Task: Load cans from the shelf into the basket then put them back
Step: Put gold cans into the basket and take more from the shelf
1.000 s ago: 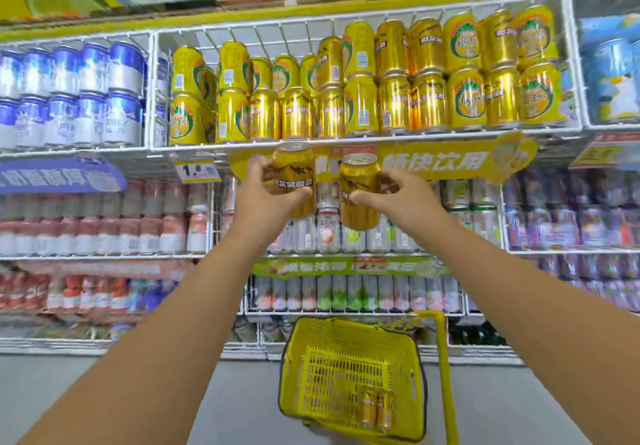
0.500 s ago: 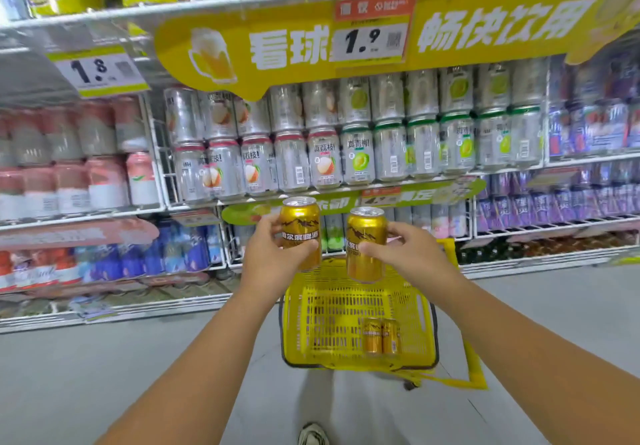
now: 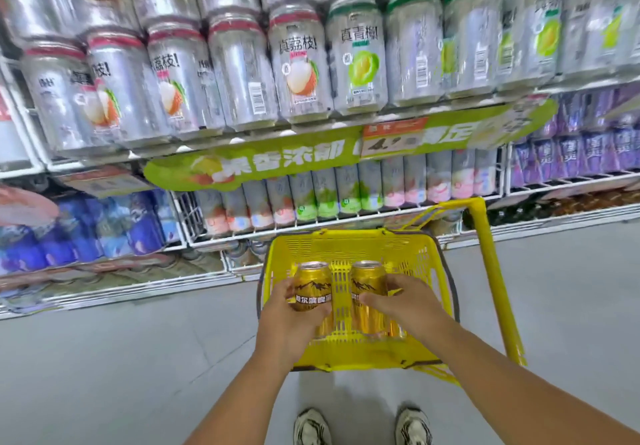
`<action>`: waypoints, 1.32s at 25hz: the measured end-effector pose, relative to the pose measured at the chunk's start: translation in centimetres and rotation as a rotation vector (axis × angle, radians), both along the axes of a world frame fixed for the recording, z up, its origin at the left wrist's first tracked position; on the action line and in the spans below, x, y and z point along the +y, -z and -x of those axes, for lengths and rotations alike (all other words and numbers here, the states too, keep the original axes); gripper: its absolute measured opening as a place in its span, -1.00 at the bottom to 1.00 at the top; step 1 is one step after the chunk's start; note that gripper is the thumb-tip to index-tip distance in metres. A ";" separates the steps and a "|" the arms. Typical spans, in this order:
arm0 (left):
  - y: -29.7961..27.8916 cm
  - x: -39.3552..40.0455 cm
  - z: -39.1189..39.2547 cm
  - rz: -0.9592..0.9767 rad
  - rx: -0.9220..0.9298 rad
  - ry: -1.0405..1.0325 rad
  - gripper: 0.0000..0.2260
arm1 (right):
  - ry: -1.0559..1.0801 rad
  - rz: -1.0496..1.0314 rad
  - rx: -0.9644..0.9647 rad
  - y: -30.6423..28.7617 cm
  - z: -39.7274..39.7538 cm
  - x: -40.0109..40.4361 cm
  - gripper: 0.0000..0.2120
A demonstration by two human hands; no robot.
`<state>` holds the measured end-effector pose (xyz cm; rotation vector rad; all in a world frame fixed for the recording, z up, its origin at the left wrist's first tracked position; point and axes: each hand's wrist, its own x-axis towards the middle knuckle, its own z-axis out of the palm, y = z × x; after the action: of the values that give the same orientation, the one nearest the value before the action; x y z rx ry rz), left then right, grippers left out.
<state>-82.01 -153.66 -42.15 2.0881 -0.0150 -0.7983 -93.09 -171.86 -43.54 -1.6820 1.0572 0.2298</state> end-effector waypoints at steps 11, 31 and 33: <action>18.7 -1.1 0.9 -0.240 0.076 0.023 -0.50 | 0.023 0.017 0.233 18.4 -0.3 1.3 -0.63; 32.0 -2.4 -0.1 -0.390 0.148 0.169 -0.52 | -0.011 0.084 0.418 29.4 -3.4 4.2 -0.59; 32.4 -2.4 -0.1 -0.398 0.149 0.173 -0.50 | -0.049 0.117 0.432 29.8 -3.6 4.5 -0.61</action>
<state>-81.94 -156.10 -74.54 2.4161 0.0491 -1.1353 -89.53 -167.41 -73.37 -1.8091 1.3683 0.5926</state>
